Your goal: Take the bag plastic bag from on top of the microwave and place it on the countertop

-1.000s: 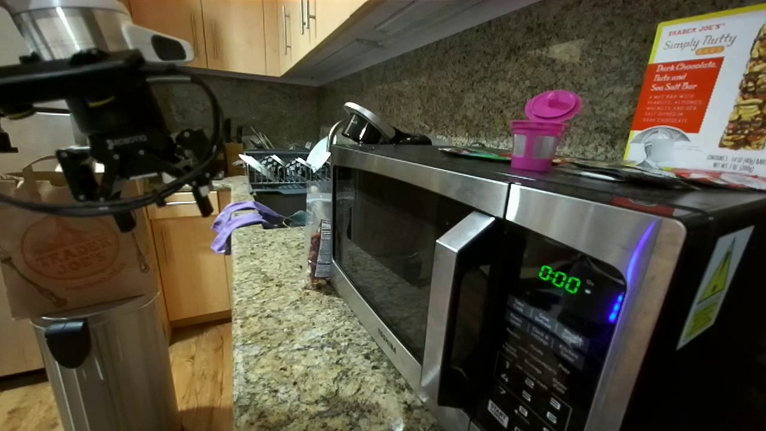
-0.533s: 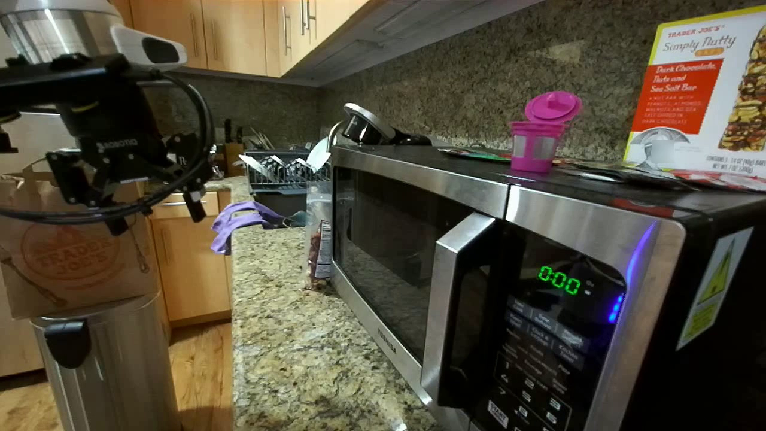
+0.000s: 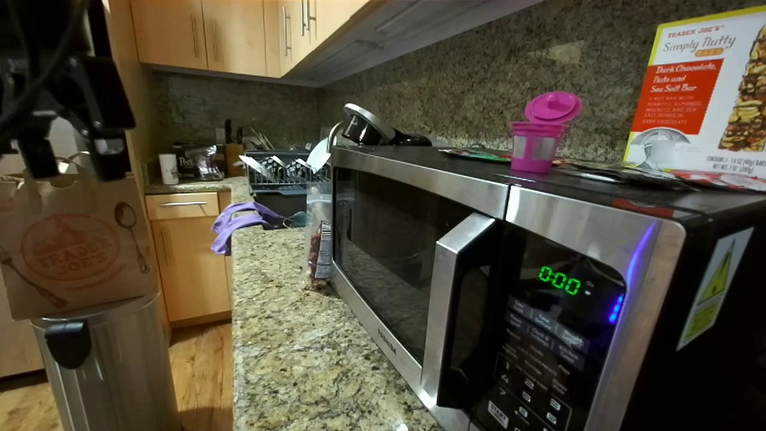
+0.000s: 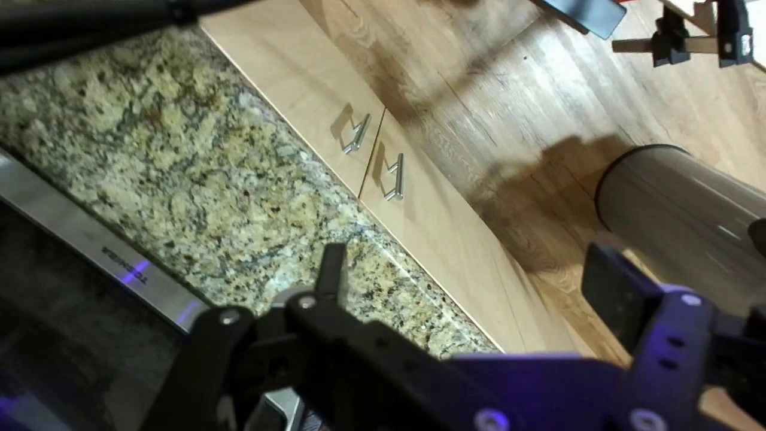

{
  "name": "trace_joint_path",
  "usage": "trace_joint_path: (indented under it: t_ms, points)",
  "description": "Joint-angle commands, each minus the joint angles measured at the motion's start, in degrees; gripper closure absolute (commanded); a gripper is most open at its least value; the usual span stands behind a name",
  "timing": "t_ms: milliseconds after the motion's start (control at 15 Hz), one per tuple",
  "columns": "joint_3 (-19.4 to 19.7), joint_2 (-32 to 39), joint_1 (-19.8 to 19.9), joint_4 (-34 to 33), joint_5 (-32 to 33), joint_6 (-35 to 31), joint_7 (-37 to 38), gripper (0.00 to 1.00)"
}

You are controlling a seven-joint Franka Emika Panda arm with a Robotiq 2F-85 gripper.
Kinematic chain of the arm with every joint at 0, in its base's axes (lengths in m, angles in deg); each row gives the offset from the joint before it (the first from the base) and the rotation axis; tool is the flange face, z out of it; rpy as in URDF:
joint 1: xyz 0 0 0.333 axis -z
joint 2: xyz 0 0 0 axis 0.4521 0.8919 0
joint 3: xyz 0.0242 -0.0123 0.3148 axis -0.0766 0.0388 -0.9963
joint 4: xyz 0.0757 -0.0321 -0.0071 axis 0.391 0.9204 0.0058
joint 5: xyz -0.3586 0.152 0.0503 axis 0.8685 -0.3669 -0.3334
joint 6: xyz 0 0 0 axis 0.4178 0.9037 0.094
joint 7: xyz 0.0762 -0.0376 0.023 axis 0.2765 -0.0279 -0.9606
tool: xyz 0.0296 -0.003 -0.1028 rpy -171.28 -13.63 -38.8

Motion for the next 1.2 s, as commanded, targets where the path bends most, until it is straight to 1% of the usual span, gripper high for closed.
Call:
trace_joint_path:
  t_ms: [0, 133, 267, 467, 933, 1000, 1133]
  points:
    - [0.4, -3.8, 2.1, -2.6, -1.5, 7.5, 8.0, 0.00]
    - [0.9, -4.3, 3.2, -3.9, -1.9, 9.5, 12.3, 0.00]
    - [1.1, -4.0, 4.4, -4.9, -2.1, 9.9, 16.7, 0.00]
    - [1.0, -3.7, 6.5, -5.7, -3.2, 9.5, 23.4, 0.00]
    - [0.1, -3.6, 11.9, -6.6, -8.1, 8.0, 38.7, 0.00]
    - [0.7, -4.5, 10.7, -5.7, -6.5, 8.3, 34.3, 0.00]
    - [0.5, -4.5, 11.7, -5.8, -7.1, 8.3, 36.3, 0.00]
